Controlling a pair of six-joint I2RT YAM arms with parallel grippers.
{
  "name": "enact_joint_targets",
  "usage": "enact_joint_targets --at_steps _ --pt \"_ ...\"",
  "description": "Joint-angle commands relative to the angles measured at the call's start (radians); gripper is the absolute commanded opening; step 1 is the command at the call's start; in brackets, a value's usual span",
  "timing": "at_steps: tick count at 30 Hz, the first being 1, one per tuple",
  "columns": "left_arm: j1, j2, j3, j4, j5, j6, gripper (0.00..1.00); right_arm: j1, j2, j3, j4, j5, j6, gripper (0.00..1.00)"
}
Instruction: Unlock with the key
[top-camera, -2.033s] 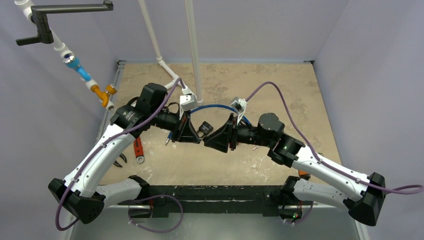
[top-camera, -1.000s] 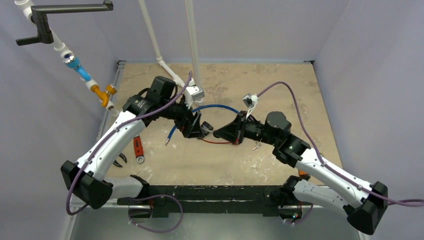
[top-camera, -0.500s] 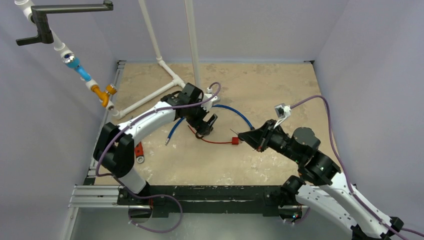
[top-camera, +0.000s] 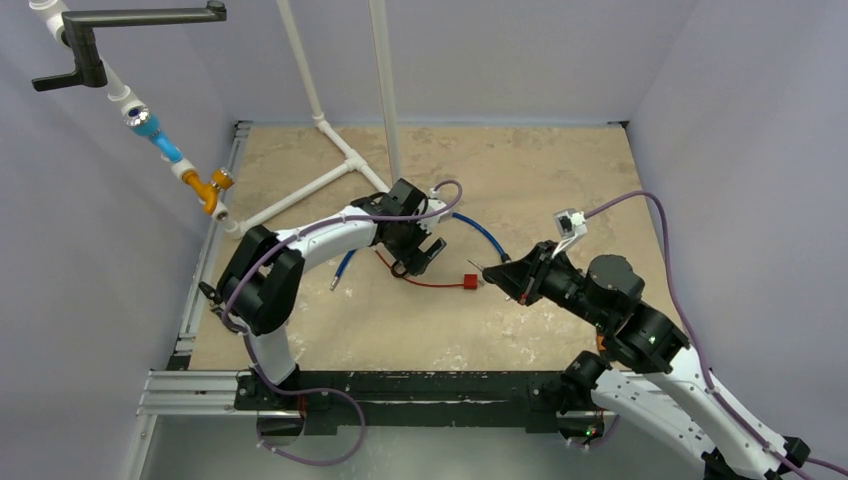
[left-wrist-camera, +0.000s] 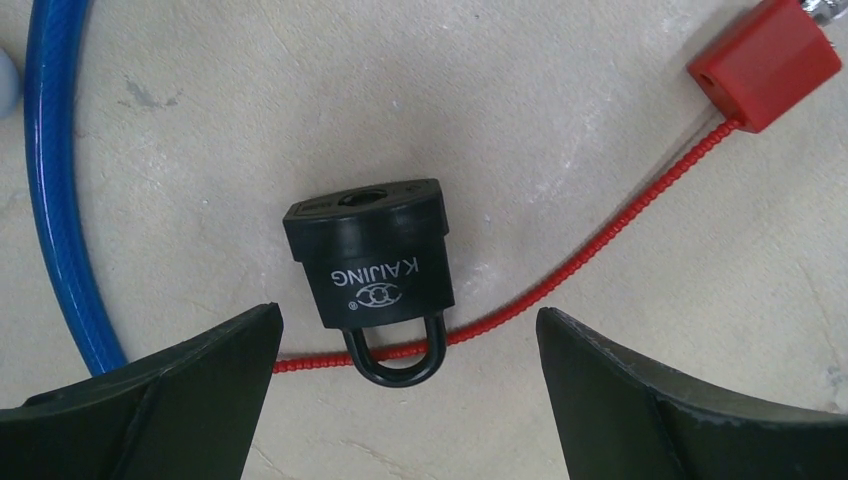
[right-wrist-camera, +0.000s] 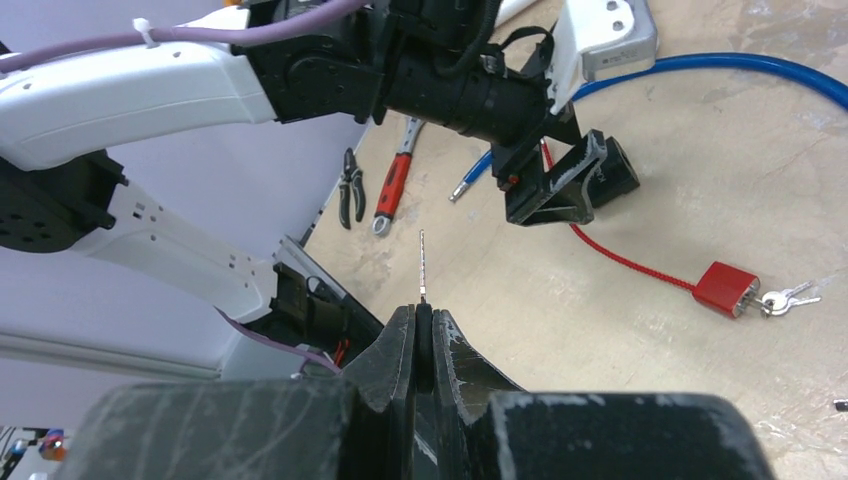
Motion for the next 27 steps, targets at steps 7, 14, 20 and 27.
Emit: enact_joint_targets --at_steps 7,14,20,27 --pt "-0.006 0.104 0.072 0.038 -0.058 0.034 0.92 -0.003 -0.01 0.081 0.008 0.017 -0.034 0.0" --pt "-0.011 0.136 0.063 0.053 -0.005 0.07 0.65 -0.003 -0.017 0.084 0.015 0.009 -0.034 0.0" --pt "-0.025 0.124 0.04 0.066 0.063 0.119 0.34 -0.003 -0.015 0.086 0.02 0.002 -0.039 0.0" --pt "-0.034 -0.035 -0.016 -0.04 0.195 0.22 0.0 -0.003 -0.015 0.108 0.009 -0.008 -0.058 0.0"
